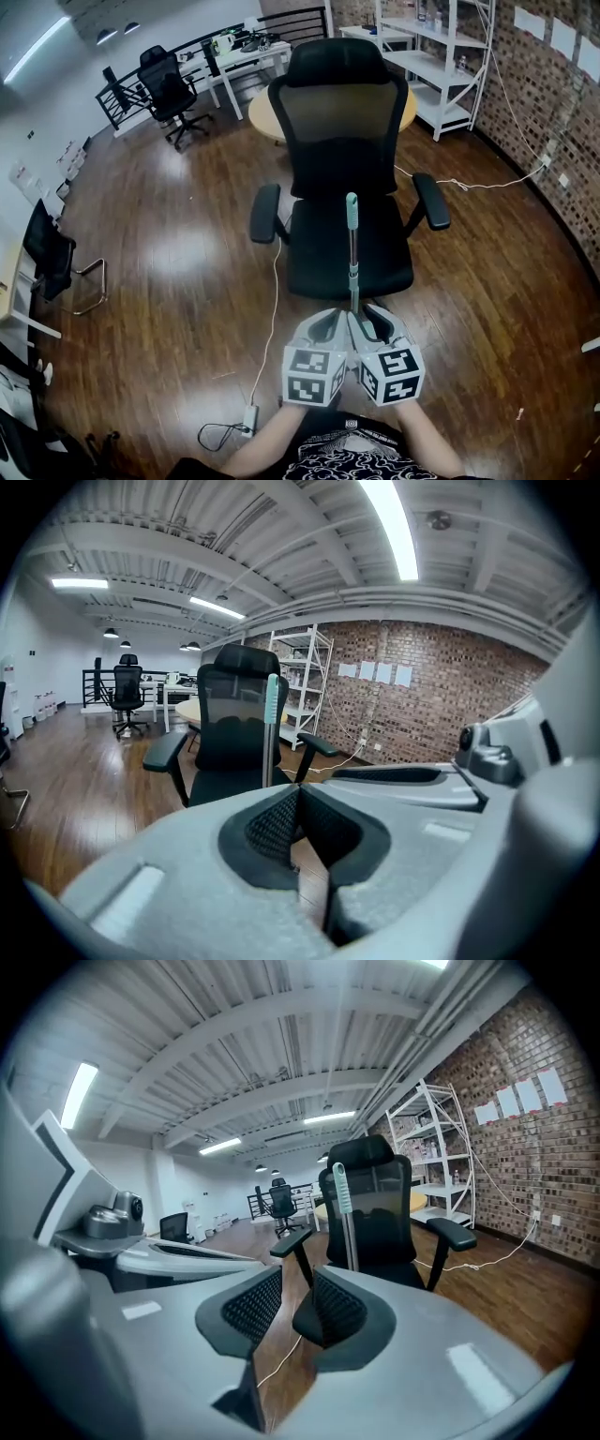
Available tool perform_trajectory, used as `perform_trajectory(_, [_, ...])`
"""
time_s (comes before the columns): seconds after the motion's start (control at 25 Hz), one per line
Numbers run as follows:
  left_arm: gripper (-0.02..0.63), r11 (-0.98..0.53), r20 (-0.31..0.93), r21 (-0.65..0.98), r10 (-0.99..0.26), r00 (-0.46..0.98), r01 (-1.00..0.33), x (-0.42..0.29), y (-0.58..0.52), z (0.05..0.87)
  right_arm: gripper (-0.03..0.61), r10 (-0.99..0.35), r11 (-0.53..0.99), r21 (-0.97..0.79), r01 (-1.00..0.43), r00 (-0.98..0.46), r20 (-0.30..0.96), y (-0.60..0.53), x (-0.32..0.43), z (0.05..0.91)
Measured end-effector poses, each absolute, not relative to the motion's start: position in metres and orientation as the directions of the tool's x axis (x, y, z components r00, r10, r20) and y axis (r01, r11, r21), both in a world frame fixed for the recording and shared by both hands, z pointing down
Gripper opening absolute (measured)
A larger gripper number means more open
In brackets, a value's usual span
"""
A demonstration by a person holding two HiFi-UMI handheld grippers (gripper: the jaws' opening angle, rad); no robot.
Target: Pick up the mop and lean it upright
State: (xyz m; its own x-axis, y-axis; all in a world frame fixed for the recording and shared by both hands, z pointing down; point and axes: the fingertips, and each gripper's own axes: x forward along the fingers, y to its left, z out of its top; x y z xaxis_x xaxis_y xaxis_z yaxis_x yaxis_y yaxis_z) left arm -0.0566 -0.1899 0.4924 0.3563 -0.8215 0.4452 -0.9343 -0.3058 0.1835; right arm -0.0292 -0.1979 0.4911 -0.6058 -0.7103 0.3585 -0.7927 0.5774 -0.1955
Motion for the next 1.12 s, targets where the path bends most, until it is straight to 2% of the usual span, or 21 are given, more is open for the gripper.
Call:
perform_trajectory(0.2, [0.005, -0.342, 0.447, 0.193, -0.803, 0.393, -0.919, -0.084, -0.247, 0.491, 0.126, -0.742, 0.525, -0.184, -0.831, -0.553, 0.379, -0.266, -0.049, 0.498])
perform_trajectory(0.52, [0.005, -0.397, 0.440, 0.203, -0.780, 0.446, -0.895, -0.121, -0.304, 0.498, 0.232, -0.778, 0.418, -0.157, -0.895, -0.442, 0.446, -0.351, -0.068, 0.535])
perform_trajectory(0.68, [0.005, -0.405, 0.442, 0.213, -0.772, 0.457, -0.889, -0.139, -0.320, 0.499, 0.236, -0.782, 0.375, -0.143, -0.916, -0.395, 0.483, -0.377, -0.074, 0.550])
perform_trajectory(0.84, [0.005, -0.411, 0.440, 0.210, -0.770, 0.462, -0.887, -0.151, -0.332, 0.503, 0.231, -0.781, 0.343, -0.128, -0.930, -0.358, 0.512, -0.398, -0.074, 0.566])
perform_trajectory(0.92, [0.005, -0.413, 0.441, 0.202, -0.772, 0.459, -0.888, -0.158, -0.337, 0.505, 0.184, -0.786, 0.333, -0.105, -0.937, -0.337, 0.519, -0.406, -0.074, 0.572])
perform_trajectory(1.0, [0.005, -0.412, 0.440, 0.203, -0.772, 0.459, -0.888, -0.163, -0.341, 0.507, 0.104, -0.796, 0.325, -0.072, -0.943, -0.314, 0.518, -0.412, -0.073, 0.576])
perform_trajectory(1.12, [0.005, -0.410, 0.435, 0.212, -0.773, 0.462, -0.887, -0.166, -0.345, 0.509, 0.094, -0.803, 0.331, -0.044, -0.942, -0.306, 0.511, -0.414, -0.074, 0.577])
